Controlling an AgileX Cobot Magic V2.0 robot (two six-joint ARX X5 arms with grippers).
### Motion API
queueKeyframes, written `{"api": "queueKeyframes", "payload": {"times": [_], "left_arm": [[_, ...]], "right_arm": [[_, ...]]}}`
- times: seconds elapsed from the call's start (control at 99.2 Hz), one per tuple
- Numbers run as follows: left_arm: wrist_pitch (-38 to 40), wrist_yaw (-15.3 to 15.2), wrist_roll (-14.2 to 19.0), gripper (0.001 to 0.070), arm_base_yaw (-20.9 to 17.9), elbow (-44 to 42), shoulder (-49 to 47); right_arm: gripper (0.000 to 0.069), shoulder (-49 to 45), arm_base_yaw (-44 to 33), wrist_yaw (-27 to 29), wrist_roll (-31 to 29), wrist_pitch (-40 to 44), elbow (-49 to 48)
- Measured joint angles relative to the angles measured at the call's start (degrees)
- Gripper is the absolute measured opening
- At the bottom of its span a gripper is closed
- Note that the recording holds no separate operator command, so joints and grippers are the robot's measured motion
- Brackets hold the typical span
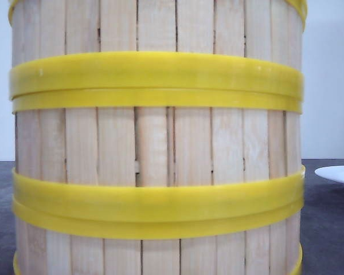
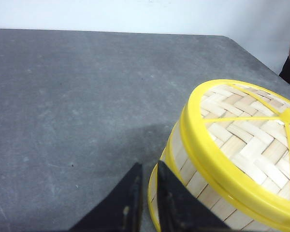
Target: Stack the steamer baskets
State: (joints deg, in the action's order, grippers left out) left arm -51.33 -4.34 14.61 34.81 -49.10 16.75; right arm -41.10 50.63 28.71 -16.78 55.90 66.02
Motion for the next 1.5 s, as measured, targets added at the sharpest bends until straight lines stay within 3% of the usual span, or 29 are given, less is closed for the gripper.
{"api": "queueKeyframes", "payload": {"times": [0.121, 0.323, 0.534, 0.726, 0.887, 1.129, 1.503], "left_arm": [[-0.3, 0.0, -0.7, 0.0027, 0.0, 0.0, 0.0], [0.7, -0.3, -7.8, 0.0027, -1.8, 0.2, 0.0], [10.6, -6.3, -12.3, 0.0027, -12.2, 6.6, -0.1], [20.9, -6.5, -12.5, 0.0027, -23.2, 16.0, -2.0], [28.2, -6.5, -12.5, 0.0027, -28.8, 24.9, -5.7], [36.6, -6.5, -12.7, 0.0027, -31.2, 37.8, -12.0], [38.3, -6.4, -12.4, 0.0027, -31.3, 46.1, -16.5]], "right_arm": [[0.0007, 0.0, 0.0, 0.0, 0.0, 0.0, 0.0], [0.0007, 0.0, 0.0, 0.0, 0.0, 0.0, 0.0], [0.0007, 0.0, 0.0, 0.0, 0.0, 0.0, 0.0], [0.0007, 0.0, 0.0, 0.0, 0.0, 0.0, 0.0], [0.0007, 0.0, 0.0, 0.0, 0.0, 0.0, 0.0], [0.0007, 0.0, 0.0, 0.0, 0.0, 0.0, 0.0], [0.0007, 0.0, 0.0, 0.0, 0.0, 0.0, 0.0]]}}
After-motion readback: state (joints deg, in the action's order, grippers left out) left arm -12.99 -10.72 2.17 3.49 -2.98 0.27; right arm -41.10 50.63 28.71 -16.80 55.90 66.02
